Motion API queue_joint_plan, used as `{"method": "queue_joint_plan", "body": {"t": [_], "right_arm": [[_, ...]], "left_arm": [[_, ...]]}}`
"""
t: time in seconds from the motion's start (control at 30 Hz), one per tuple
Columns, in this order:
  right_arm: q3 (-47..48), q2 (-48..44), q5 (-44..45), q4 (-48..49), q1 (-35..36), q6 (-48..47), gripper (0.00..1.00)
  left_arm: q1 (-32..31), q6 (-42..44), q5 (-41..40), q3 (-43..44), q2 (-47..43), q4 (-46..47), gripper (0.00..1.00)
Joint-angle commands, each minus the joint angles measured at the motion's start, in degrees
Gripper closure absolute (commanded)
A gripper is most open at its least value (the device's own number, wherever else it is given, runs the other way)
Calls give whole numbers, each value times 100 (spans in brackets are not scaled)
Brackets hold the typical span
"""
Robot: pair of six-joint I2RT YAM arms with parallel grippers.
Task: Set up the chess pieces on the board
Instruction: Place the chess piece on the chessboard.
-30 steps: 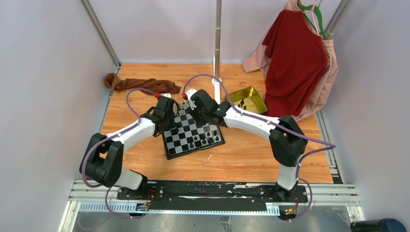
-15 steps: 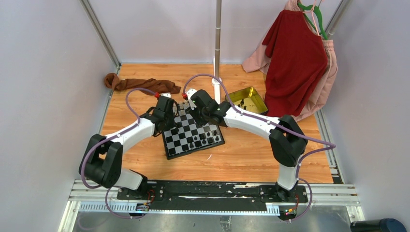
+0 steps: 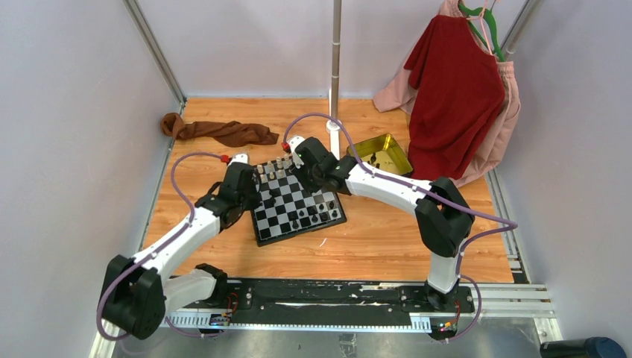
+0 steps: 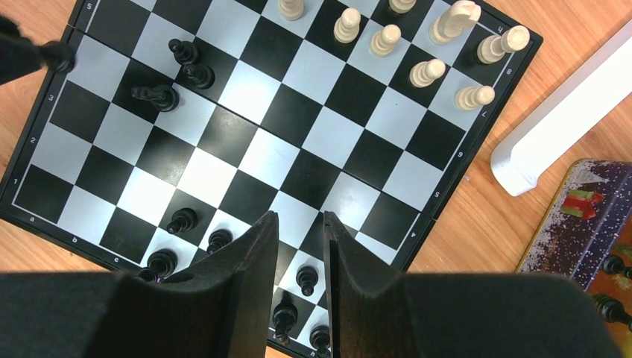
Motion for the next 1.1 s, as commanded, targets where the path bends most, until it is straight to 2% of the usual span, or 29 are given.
{"method": "queue_joint_plan", "body": {"t": [0.0,0.27,0.63,1.07], "right_arm": [[-9,-87,15,-100,-66,-41,67],[-37,-81,-117,-64,-66,24,67],[-118,-175,-150,-32,-66,78,67],[-187,-186,-151,-14,-66,73,67]], "left_arm": [[-68,-404,112,-415,-717,-565,100],[-268,-733,202,-736,-1843,-1243,100],[-1267,-1083,-44,-679,-1681,-1468,100],[-1549,-1409,-479,-812,-1545,-1620,100]]}}
